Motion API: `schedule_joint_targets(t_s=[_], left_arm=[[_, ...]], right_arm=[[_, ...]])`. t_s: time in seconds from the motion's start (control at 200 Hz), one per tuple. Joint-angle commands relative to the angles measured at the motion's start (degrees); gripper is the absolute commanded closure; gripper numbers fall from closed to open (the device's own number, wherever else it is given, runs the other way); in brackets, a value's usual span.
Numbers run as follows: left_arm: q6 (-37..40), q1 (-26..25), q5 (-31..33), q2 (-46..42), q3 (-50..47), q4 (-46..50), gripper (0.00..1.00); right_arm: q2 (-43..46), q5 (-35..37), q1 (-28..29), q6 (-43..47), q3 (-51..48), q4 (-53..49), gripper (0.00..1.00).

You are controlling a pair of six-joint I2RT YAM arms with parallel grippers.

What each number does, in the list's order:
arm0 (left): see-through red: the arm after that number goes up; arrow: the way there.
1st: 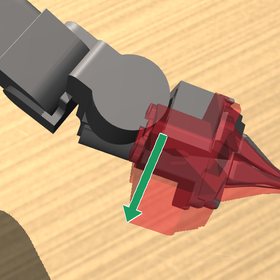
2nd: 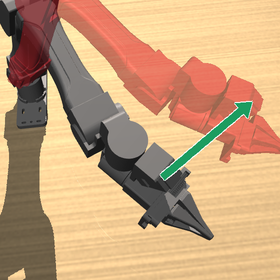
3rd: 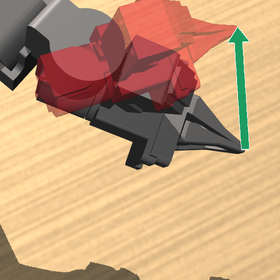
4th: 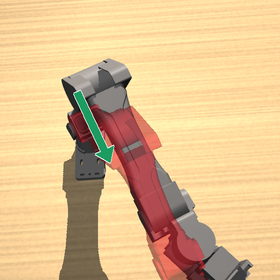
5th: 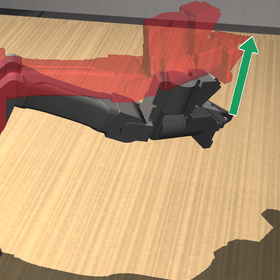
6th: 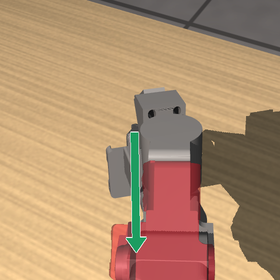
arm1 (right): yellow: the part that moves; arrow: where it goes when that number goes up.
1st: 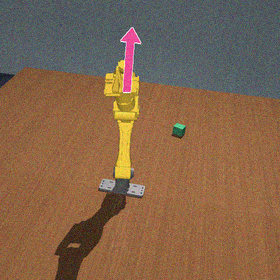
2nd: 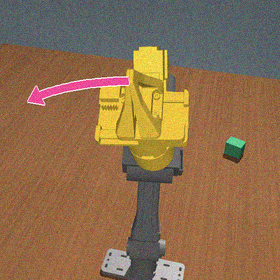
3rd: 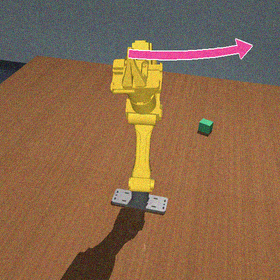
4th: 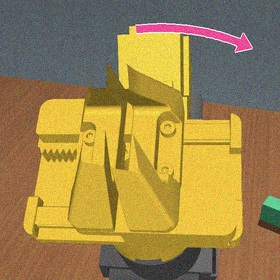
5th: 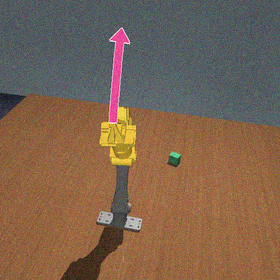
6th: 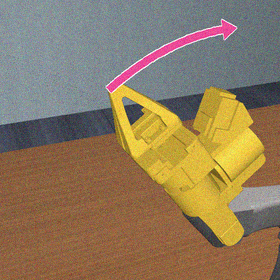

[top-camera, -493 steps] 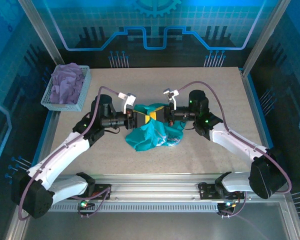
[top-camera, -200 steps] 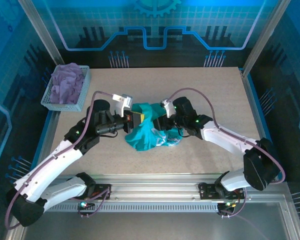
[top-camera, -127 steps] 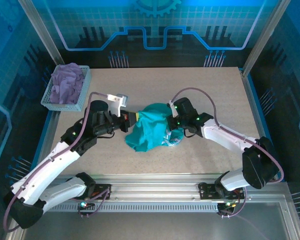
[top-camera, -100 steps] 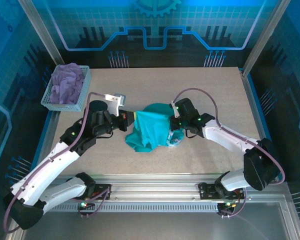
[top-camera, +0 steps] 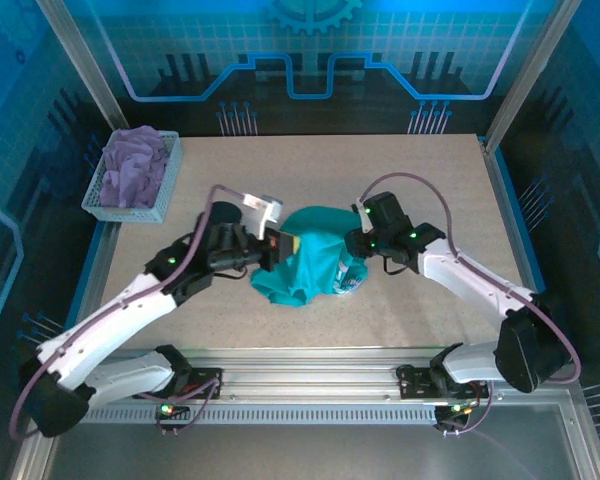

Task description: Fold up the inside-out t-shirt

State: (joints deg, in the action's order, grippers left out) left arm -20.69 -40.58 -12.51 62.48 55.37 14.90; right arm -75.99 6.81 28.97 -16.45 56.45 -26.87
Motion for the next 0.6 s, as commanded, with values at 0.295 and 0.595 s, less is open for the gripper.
schedule_joint_targets(t_s=[0.295,0.595], left_arm=[[8.0,-10.6,-1.6,19.5,6.0,-1.8,1.00],[9.6,-7.4,-3.3,13.1,3.0,2.5,0.49]], right_arm=[[3.0,-10.9,-11.7,-1.9,3.8,-10.7,0.53],[2.1,-15.1,-8.5,0.5,4.0,-9.7,0.51]])
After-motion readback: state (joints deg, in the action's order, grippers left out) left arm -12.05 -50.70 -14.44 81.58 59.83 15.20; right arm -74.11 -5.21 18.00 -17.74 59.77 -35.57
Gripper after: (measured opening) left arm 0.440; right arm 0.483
